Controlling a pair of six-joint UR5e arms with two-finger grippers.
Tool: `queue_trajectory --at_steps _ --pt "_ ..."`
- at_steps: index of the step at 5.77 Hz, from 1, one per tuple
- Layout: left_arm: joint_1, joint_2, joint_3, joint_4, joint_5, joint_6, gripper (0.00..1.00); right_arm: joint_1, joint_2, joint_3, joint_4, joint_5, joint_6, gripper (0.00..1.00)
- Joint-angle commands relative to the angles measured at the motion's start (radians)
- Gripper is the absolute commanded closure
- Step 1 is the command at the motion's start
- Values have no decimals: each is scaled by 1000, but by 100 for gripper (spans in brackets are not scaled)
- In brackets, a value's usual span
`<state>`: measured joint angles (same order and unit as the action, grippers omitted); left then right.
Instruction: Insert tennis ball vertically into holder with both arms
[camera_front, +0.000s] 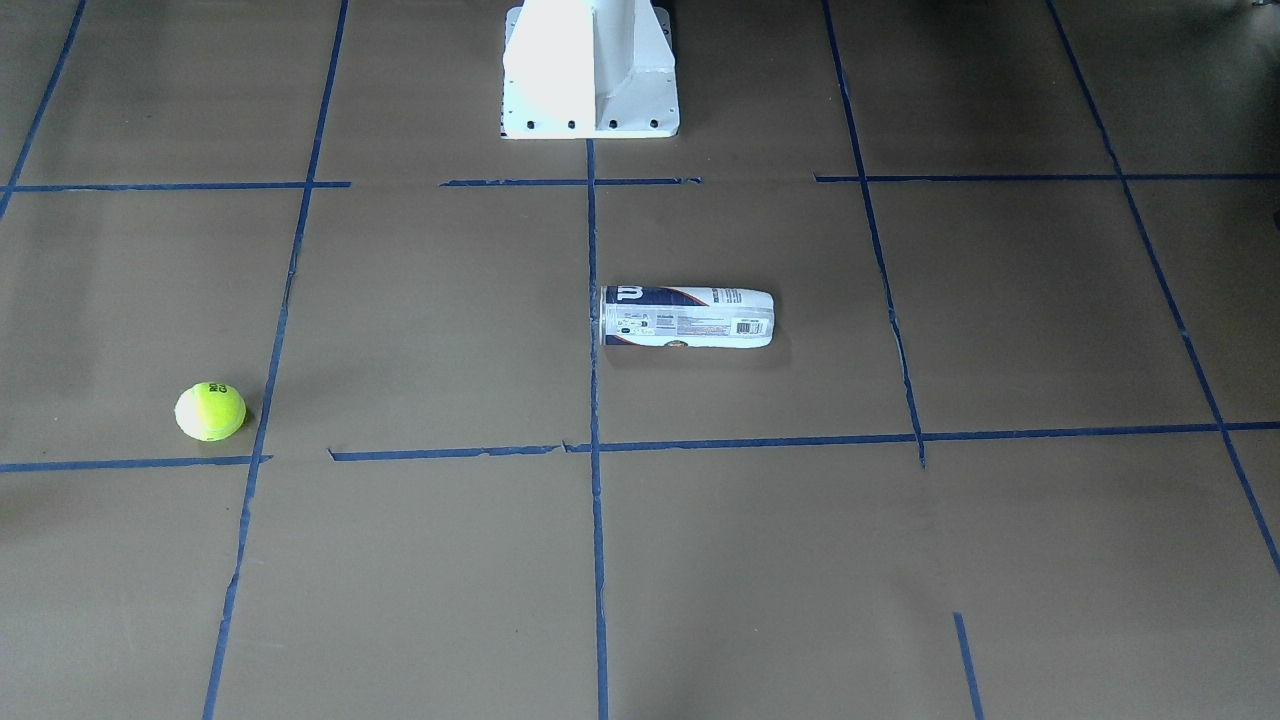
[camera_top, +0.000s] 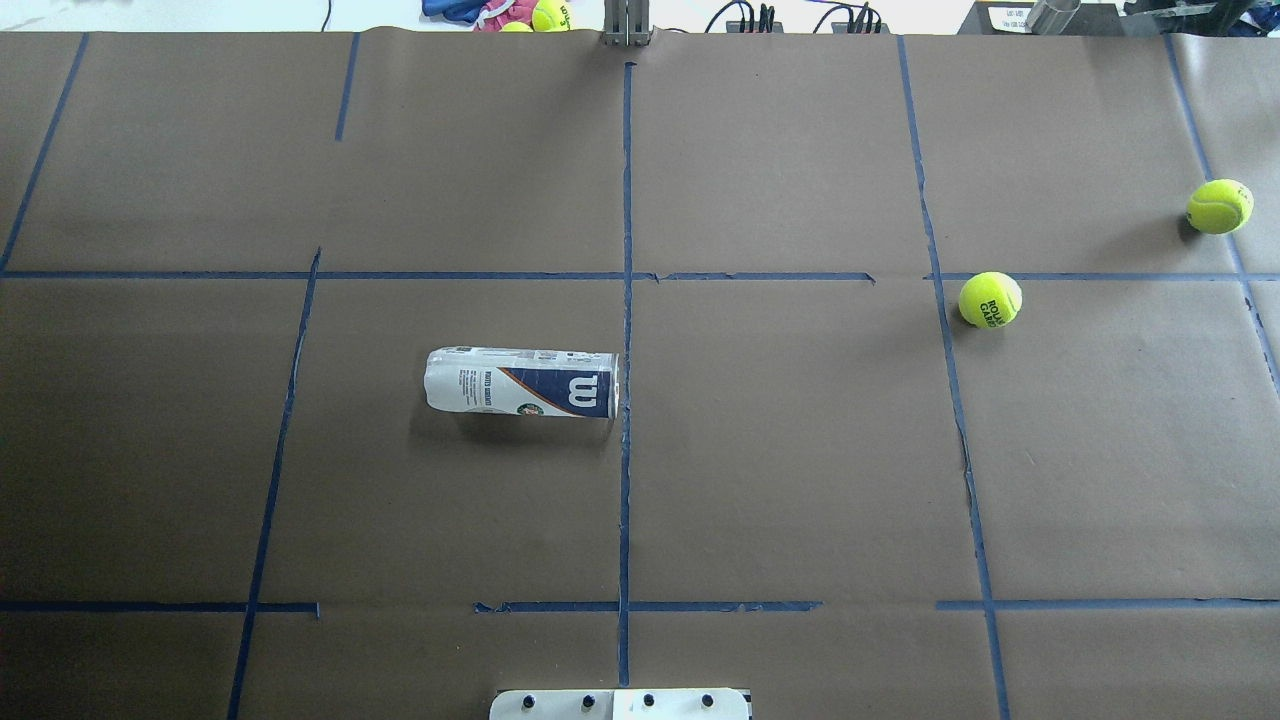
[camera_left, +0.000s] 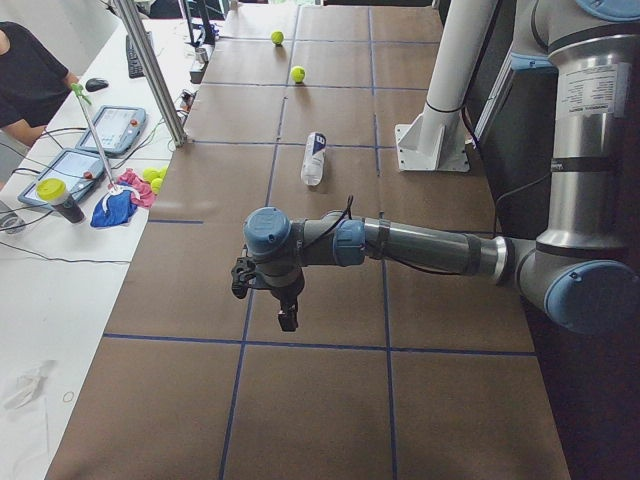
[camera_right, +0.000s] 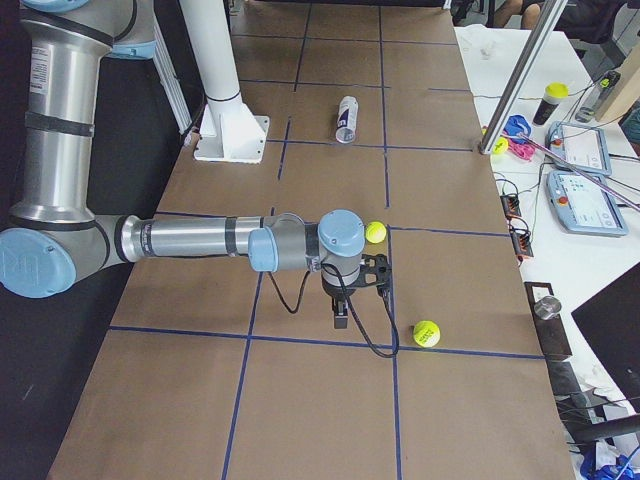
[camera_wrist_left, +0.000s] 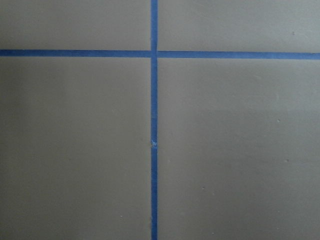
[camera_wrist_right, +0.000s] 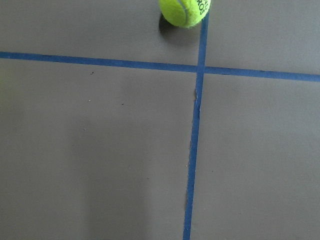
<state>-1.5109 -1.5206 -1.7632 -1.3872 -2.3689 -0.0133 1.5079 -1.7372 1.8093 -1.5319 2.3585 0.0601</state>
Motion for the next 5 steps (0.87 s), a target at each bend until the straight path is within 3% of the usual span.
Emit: queue_trajectory --at_steps 1,5 --pt "1 2 5 -4 10 -2 0 1 7 2 -7 -10 74 0" --pt "3 5 -16 -3 13 -8 0 0 5 4 7 -8 73 0"
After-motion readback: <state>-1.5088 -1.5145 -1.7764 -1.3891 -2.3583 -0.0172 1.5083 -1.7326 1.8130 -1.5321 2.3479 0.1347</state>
